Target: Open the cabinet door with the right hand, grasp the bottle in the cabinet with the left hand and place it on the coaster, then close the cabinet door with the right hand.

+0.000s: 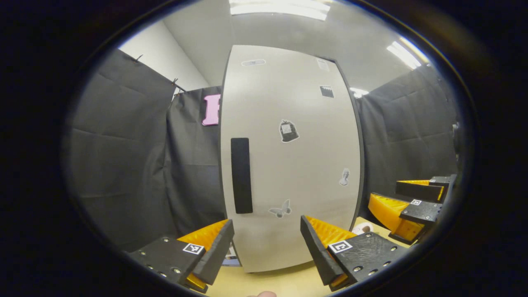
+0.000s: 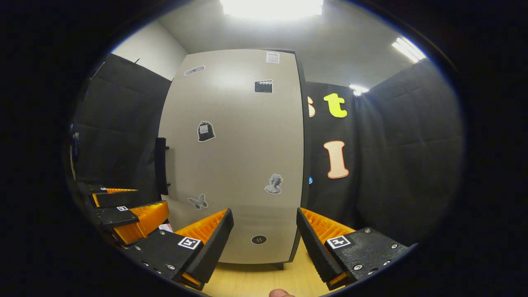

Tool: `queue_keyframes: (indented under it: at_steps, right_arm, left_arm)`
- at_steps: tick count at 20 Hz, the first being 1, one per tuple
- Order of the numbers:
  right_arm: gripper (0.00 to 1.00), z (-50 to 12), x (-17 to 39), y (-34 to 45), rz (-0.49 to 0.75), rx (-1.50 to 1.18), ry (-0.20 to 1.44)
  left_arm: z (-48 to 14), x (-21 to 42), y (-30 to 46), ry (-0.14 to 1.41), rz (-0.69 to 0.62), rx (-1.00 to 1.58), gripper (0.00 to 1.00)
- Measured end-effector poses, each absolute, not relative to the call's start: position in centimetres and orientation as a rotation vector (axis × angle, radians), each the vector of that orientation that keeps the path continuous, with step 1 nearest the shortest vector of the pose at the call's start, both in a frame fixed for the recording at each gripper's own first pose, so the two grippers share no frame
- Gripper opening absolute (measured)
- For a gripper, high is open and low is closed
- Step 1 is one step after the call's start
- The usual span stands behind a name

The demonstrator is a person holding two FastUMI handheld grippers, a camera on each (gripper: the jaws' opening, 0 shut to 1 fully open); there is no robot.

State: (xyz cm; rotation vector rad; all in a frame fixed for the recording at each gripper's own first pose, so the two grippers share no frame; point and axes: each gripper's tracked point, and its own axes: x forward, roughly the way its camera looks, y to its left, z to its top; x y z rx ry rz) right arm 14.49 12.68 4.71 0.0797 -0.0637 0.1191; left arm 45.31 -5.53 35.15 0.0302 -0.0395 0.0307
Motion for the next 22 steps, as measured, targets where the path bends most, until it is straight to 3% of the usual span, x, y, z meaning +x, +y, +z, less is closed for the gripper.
queue_keyframes:
  at_steps: [2,5,6,11,12,18,20,22]
  right_arm:
    - [0.95,4.7,14.5,12.7,0.120,0.082,-0.064]
    - [0.95,4.5,14.6,12.7,0.124,0.082,-0.058]
    - [0.95,4.4,14.5,12.7,0.125,0.083,-0.057]
    - [0.95,4.5,14.6,12.7,0.125,0.090,-0.068]
    - [0.95,4.4,14.6,12.5,0.120,0.096,-0.072]
    - [0.95,4.3,15.5,13.4,0.143,0.089,-0.077]
    - [0.95,4.4,16.1,13.7,0.149,0.090,-0.085]
    - [0.95,4.2,16.6,13.9,0.154,0.074,-0.071]
  left_arm:
    - [35.0,45.3,-5.5,-0.039,0.033,0.029,0.93]
    - [34.9,45.2,-5.6,-0.038,0.035,0.023,0.93]
    - [35.0,45.2,-5.6,-0.038,0.035,0.022,0.97]
    - [35.1,45.4,-5.5,-0.047,0.040,0.023,0.97]
    - [35.1,45.4,-5.5,-0.048,0.037,0.025,0.93]
    - [34.9,45.7,-5.6,-0.045,0.036,0.020,0.97]
    - [34.9,45.9,-5.8,-0.046,0.025,0.017,0.93]
    - [34.9,45.9,-5.8,-0.047,0.024,0.015,0.97]
